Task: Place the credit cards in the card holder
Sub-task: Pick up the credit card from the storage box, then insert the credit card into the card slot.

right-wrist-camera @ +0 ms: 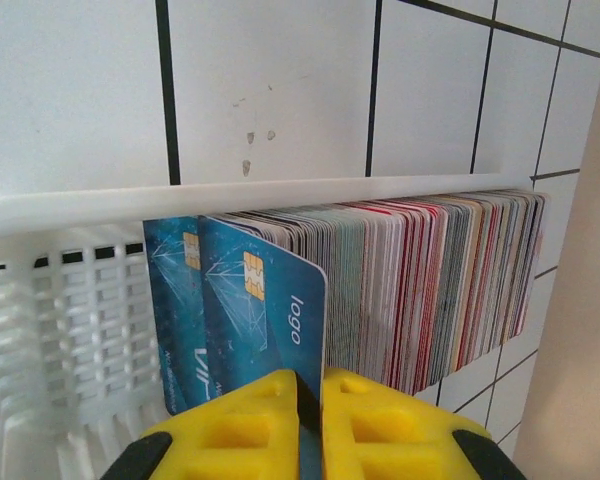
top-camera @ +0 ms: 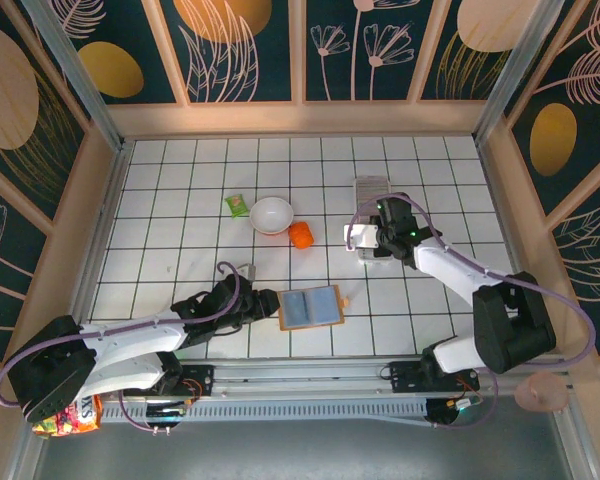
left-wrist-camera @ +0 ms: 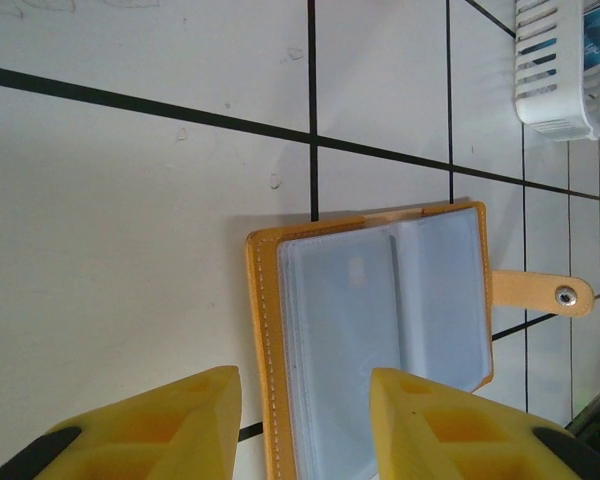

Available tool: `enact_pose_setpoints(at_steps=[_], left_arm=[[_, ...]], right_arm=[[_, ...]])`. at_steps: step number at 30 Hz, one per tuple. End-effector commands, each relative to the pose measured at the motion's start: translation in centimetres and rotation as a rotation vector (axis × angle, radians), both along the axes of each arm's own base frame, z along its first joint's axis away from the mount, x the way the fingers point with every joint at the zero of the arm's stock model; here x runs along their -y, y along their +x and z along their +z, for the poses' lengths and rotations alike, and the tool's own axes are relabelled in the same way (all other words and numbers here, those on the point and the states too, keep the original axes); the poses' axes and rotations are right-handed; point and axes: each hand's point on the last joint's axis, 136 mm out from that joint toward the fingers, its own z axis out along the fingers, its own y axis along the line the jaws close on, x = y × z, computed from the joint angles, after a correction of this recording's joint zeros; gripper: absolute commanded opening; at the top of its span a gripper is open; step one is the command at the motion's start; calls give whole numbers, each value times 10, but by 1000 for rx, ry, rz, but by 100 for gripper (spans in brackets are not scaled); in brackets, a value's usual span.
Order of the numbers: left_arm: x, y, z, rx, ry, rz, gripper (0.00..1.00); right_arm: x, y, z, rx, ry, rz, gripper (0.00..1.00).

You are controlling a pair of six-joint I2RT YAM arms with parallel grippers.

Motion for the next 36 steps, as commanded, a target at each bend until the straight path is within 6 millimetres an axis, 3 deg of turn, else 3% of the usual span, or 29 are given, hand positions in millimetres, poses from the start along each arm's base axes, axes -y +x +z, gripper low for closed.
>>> enact_pose_setpoints(at_steps=[1,8,13,16,19,25,31,36], left_arm=[[0,-5,-1,-11,-20,-3,38],[-6,-3,0,9,6,7,38],[-5,0,12,37,-34,20,40],[-6,3,19,63,-30,25,40],[-7,5,24,79,-31,33,40],[-6,7,32,99,-70,47,40],[-6,4,33,83,-96,53,39],[2,1,30,55,-118,21,35]], right_arm=[[-15,2,36,51,95,16,8],[-21,-29,48,-43,185,27,0],[-29,-44,65,-77,294,-16,0],[-39,-37,98,-52,516,-155,0],[-52,-44,124,-137,712,-253,0],[-64,-59,149,-316,1186,-585,0],[-104,-107,124,-924,1447,-815,0],[-115,-136,80,-1102,1489,-949,0]])
